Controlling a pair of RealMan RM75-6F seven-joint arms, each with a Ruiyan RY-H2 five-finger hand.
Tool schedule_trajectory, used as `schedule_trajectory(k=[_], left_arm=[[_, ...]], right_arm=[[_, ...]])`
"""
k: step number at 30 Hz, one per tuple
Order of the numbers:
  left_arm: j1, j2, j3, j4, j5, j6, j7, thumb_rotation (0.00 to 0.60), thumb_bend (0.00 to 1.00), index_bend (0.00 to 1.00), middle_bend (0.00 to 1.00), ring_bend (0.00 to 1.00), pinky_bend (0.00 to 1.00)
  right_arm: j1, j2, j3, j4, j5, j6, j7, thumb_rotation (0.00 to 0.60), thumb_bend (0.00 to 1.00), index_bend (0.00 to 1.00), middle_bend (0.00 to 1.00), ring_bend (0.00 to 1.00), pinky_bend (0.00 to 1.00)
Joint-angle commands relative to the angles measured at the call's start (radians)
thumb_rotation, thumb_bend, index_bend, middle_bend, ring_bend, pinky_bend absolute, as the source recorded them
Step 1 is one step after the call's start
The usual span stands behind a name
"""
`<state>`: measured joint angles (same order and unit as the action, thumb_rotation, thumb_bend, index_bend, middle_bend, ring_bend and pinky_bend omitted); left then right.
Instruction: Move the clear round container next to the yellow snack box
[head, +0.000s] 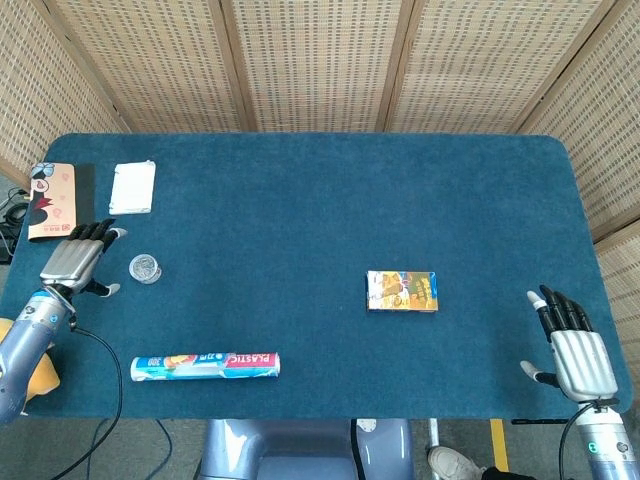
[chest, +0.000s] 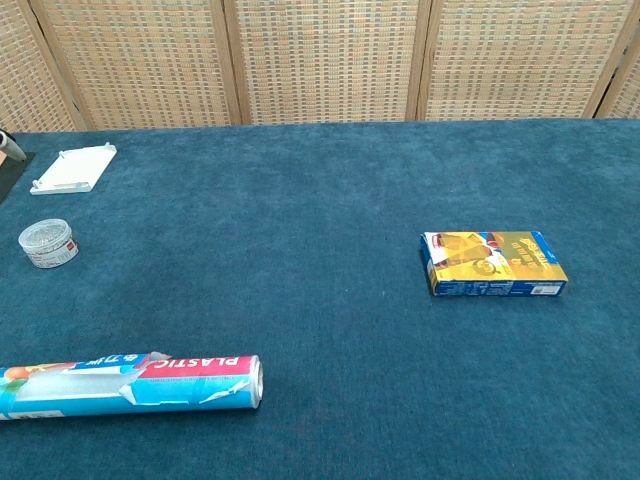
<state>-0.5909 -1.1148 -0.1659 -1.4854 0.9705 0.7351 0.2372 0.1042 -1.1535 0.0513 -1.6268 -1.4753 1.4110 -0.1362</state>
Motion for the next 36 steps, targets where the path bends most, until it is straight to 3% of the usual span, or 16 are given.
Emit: schedule_trajectory(k=[1,16,36], left_arm=[[-0.036,-0.032,0.025,0.036,-0.059,-0.026,0.053,0.600,0.24,0.18,0.00,0.00,0.00],[-0.081,-0.137,0.064,0.190,-0.151,-0.065,0.048,0.600,0.25,0.19,0.00,0.00,0.00],[-0.138,-0.218,0.101,0.248,-0.229,-0.060,0.124,0.600,0.26,0.21,0.00,0.00,0.00]], right_arm=[[0.001,0.000,0.000,0.001,0.001,-0.001,0.002,0.600,0.00,0.06,0.00,0.00,0.09],[0.011,-0.003,-0.003,0.006,0.012,-0.025,0.004,0.600,0.00,0.06,0.00,0.00,0.08],[0.017,-0.001,-0.005,0.012,0.021,-0.039,0.024,0.600,0.00,0.06,0.00,0.00,0.08]])
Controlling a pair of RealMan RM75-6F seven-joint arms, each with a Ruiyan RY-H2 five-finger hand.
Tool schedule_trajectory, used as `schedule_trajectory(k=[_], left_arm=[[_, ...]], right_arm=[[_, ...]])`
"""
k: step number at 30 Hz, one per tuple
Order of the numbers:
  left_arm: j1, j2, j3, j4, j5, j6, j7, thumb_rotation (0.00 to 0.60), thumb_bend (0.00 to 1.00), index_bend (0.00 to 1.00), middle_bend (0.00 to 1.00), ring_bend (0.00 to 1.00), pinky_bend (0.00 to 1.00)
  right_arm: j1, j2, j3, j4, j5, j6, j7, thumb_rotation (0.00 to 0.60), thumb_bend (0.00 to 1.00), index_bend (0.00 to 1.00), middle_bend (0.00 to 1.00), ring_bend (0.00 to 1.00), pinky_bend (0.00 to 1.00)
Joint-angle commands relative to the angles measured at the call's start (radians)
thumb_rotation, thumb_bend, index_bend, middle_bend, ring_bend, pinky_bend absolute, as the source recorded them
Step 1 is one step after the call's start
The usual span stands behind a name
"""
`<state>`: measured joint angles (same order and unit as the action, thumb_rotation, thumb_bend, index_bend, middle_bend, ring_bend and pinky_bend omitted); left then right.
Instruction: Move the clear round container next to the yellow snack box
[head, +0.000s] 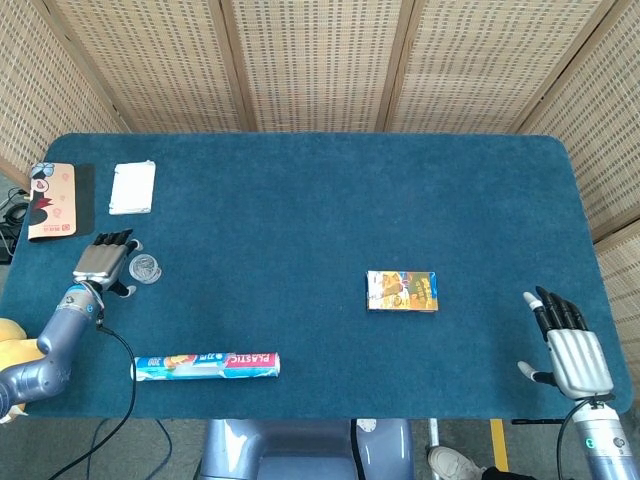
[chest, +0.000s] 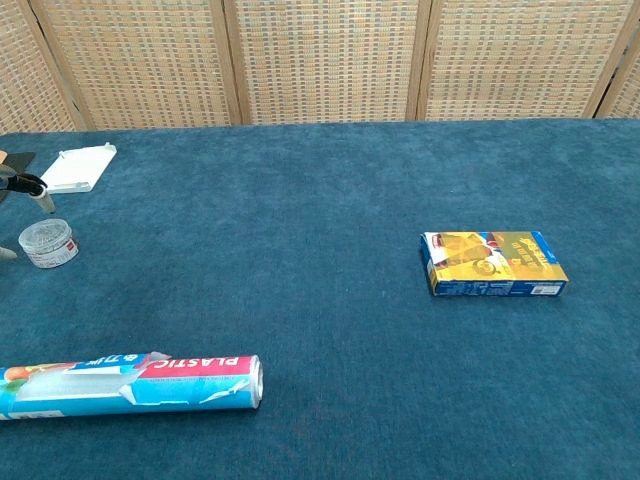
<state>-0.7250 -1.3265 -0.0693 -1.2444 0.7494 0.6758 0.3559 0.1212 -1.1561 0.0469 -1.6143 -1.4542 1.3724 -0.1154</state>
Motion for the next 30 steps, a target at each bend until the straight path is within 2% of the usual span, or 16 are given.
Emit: schedule_trajectory(k=[1,6,13,17,20,30], left_arm=[[-0.006,-0.010,0.005,0.012,-0.013,-0.001,0.007,0.600,0.26,0.21,0.00,0.00,0.00],[-0.015,-0.036,0.007,0.034,-0.015,-0.001,0.009,0.600,0.27,0.22,0.00,0.00,0.00],[-0.019,-0.062,0.019,0.053,-0.009,0.011,0.026,0.600,0.34,0.31,0.00,0.00,0.02],[-0.012,-0.074,0.026,0.061,-0.016,0.013,0.024,0.600,0.39,0.40,0.00,0.00,0.04],[-0.005,-0.072,0.023,0.056,-0.003,0.024,0.011,0.600,0.39,0.43,0.00,0.00,0.04],[-0.001,0.026,-0.027,-0.091,0.059,0.084,-0.040,0.600,0.39,0.44,0.00,0.00,0.04]], right_arm=[[0.000,0.002,-0.001,-0.001,0.000,-0.002,0.005,0.600,0.00,0.06,0.00,0.00,0.08],[0.003,0.002,-0.001,0.001,0.003,-0.009,0.008,0.600,0.00,0.06,0.00,0.00,0.08],[0.003,0.003,-0.002,0.000,0.004,-0.007,0.013,0.600,0.00,0.06,0.00,0.00,0.07],[0.002,0.001,-0.002,0.001,-0.002,-0.001,0.021,0.600,0.00,0.06,0.00,0.00,0.07],[0.002,0.001,-0.004,0.001,-0.005,-0.001,0.017,0.600,0.00,0.06,0.00,0.00,0.07],[0.000,0.005,-0.003,-0.001,-0.008,0.007,0.024,0.600,0.00,0.06,0.00,0.00,0.07]])
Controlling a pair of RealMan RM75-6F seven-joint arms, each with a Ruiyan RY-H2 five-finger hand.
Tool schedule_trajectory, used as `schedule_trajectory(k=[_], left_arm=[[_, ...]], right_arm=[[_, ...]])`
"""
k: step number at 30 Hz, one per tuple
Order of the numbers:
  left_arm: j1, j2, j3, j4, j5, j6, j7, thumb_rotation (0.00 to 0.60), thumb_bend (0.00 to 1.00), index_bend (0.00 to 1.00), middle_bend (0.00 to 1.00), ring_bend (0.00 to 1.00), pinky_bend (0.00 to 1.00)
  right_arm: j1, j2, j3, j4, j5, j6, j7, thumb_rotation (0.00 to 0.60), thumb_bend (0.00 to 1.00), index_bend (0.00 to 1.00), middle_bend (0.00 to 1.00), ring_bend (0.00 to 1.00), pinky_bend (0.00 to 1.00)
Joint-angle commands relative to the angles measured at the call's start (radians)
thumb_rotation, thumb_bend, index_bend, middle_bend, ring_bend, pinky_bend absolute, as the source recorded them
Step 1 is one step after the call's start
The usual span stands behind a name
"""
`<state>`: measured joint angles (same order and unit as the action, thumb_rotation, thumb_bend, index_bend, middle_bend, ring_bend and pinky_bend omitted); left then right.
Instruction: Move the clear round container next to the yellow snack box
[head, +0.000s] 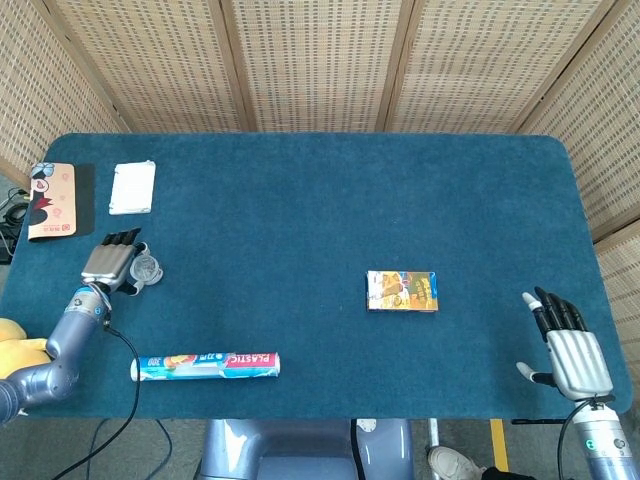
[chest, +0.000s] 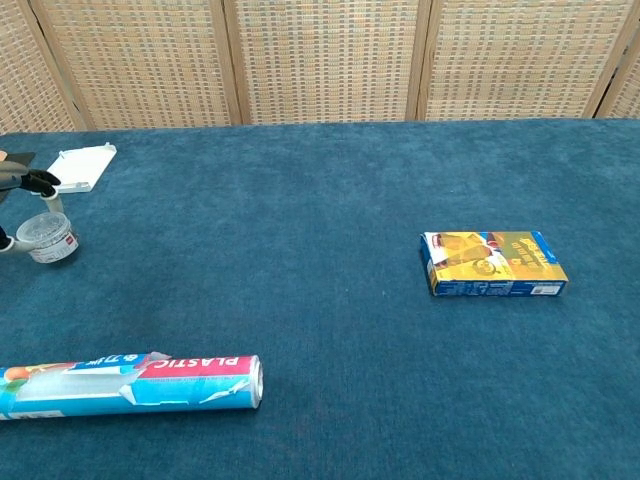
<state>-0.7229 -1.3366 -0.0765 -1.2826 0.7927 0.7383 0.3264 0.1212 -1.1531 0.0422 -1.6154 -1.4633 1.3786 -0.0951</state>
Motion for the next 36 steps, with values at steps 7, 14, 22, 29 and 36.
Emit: schedule_trajectory(k=[7,14,22,29,36], left_arm=[[-0.047,0.082,-0.052,-0.204,0.001,0.067,0.054,0.600,0.39,0.44,0.00,0.00,0.04],[-0.154,0.022,-0.088,-0.297,-0.096,0.096,0.178,0.600,0.39,0.44,0.00,0.00,0.04],[-0.298,-0.097,-0.123,-0.307,-0.218,0.132,0.306,0.600,0.39,0.42,0.00,0.00,0.04],[-0.388,-0.200,-0.108,-0.278,-0.292,0.176,0.412,0.600,0.39,0.41,0.00,0.00,0.04],[-0.425,-0.273,-0.101,-0.236,-0.316,0.200,0.448,0.600,0.39,0.39,0.00,0.00,0.04]], right_arm=[[0.001,0.012,0.001,-0.004,0.006,-0.008,0.027,0.600,0.00,0.06,0.00,0.00,0.07],[0.009,0.021,0.008,0.004,0.031,-0.036,0.063,0.600,0.00,0.06,0.00,0.00,0.07],[0.023,0.023,0.020,0.031,0.071,-0.079,0.105,0.600,0.00,0.06,0.00,0.00,0.07],[0.022,0.029,0.024,0.045,0.078,-0.083,0.139,0.600,0.00,0.06,0.00,0.00,0.07],[0.017,0.040,0.026,0.044,0.084,-0.083,0.169,0.600,0.00,0.06,0.00,0.00,0.07]])
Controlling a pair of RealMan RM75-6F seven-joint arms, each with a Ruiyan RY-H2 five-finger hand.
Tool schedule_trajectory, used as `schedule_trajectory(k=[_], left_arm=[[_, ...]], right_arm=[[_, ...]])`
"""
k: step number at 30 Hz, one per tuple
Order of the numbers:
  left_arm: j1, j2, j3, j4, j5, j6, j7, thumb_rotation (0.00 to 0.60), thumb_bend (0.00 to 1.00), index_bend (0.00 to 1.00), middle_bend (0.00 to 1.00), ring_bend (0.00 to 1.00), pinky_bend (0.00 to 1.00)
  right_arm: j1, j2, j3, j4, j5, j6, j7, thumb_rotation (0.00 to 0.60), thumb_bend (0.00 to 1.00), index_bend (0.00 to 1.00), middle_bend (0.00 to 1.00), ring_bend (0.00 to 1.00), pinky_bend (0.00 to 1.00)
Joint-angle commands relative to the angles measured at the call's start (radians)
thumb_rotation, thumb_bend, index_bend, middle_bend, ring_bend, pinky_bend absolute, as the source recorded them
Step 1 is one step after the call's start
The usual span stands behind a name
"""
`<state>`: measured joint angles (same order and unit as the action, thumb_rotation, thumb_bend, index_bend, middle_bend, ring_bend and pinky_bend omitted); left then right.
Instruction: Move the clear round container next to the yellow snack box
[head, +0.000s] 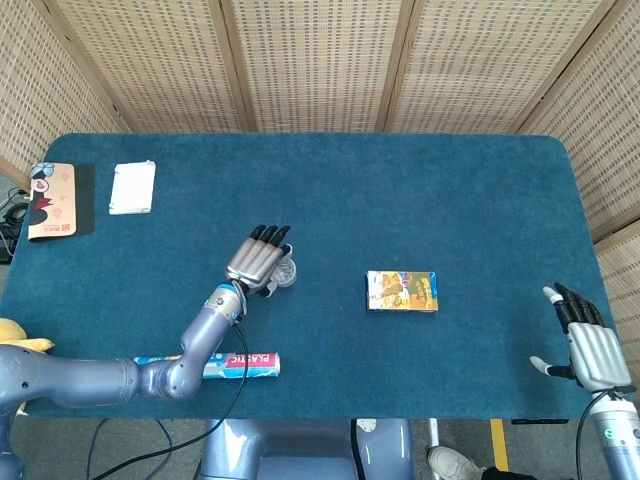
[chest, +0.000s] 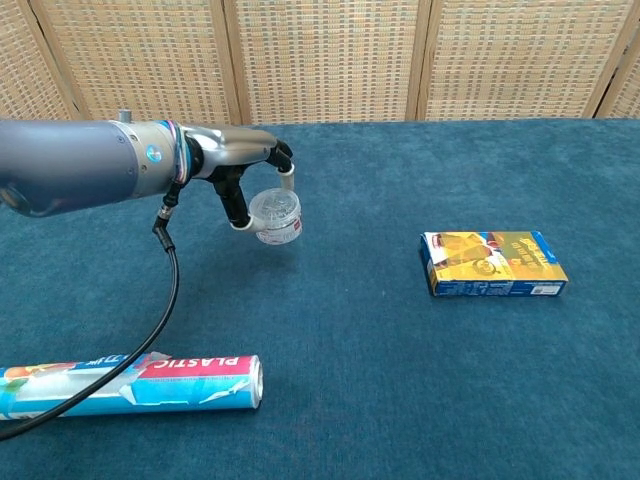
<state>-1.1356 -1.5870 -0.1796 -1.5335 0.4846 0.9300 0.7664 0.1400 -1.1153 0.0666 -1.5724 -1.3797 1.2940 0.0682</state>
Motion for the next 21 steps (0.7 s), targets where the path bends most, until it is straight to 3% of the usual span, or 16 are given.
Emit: schedule_trajectory(k=[1,5,9,14,21], left_arm=[[-0.015,-0.029,0.002,0.019,-0.010,0.009,0.009,0.600,0.39,0.38,0.00,0.00,0.04],[-0.030,-0.060,0.006,0.037,-0.018,0.015,0.024,0.600,0.38,0.24,0.00,0.00,0.02],[-0.044,-0.097,0.013,0.058,-0.025,0.018,0.041,0.600,0.38,0.20,0.00,0.00,0.01],[-0.045,-0.098,0.020,0.053,-0.029,0.032,0.052,0.600,0.37,0.06,0.00,0.00,0.00],[0.024,-0.014,0.004,-0.048,0.081,0.096,-0.053,0.600,0.36,0.04,0.00,0.00,0.00]], right_arm=[[-0.002,0.003,0.002,0.002,0.001,0.003,0.008,0.600,0.00,0.06,0.00,0.00,0.07],[-0.002,0.006,0.001,0.004,0.001,0.000,0.021,0.600,0.00,0.06,0.00,0.00,0.07],[-0.006,0.010,0.001,0.002,-0.009,0.012,0.027,0.600,0.00,0.06,0.00,0.00,0.07],[-0.008,0.013,0.001,0.005,-0.004,0.009,0.033,0.600,0.00,0.06,0.00,0.00,0.07],[-0.007,0.011,0.002,0.007,-0.001,0.008,0.031,0.600,0.00,0.06,0.00,0.00,0.07]])
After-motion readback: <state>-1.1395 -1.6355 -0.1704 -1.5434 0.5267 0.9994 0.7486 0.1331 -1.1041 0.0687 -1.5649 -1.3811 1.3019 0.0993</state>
